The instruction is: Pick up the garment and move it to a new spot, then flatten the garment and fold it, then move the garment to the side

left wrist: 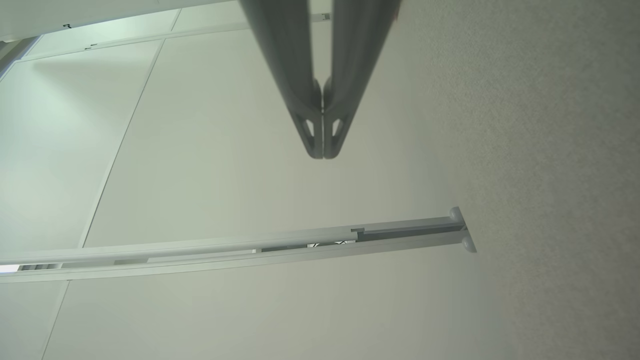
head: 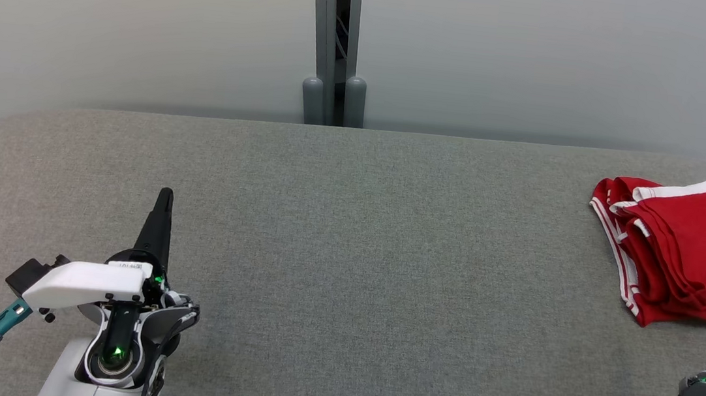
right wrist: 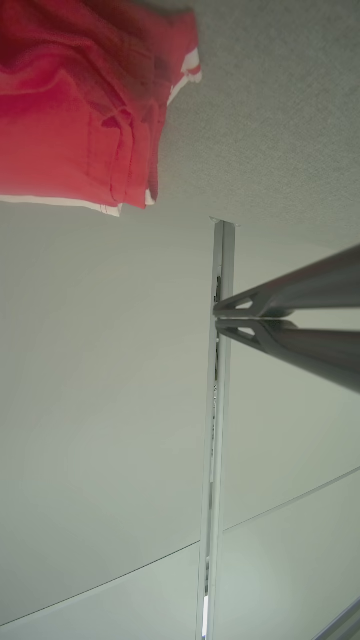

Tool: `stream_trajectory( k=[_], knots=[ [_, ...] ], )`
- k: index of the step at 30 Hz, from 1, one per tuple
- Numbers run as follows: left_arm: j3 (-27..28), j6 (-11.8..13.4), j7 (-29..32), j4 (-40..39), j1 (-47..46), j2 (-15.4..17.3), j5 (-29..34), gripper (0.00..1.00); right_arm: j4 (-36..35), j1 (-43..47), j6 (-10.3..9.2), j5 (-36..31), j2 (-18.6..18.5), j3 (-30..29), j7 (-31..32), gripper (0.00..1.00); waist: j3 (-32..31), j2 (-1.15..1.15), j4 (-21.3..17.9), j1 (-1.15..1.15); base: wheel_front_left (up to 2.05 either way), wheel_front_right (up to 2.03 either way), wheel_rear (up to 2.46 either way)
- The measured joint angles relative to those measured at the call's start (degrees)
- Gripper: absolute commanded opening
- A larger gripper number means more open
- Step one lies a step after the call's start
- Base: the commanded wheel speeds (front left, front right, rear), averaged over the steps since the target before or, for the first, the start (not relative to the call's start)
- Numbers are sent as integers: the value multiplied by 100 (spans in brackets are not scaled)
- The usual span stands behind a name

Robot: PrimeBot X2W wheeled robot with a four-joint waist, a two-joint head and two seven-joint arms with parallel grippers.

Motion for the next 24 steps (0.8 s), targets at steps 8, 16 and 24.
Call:
stream_trajectory(
  k=[8,16,24],
  knots=[
    [0,0,0,0,0,0,0,0,0,0,0,1,-1,1,0,0,0,0,0,0,0,0,0],
    [0,0,0,0,0,0,0,0,0,0,0,9,-2,4,0,0,0,0,0,0,0,0,0],
    [0,0,0,0,0,0,0,0,0,0,0,9,-4,8,0,0,0,0,0,0,0,0,0]
  ],
)
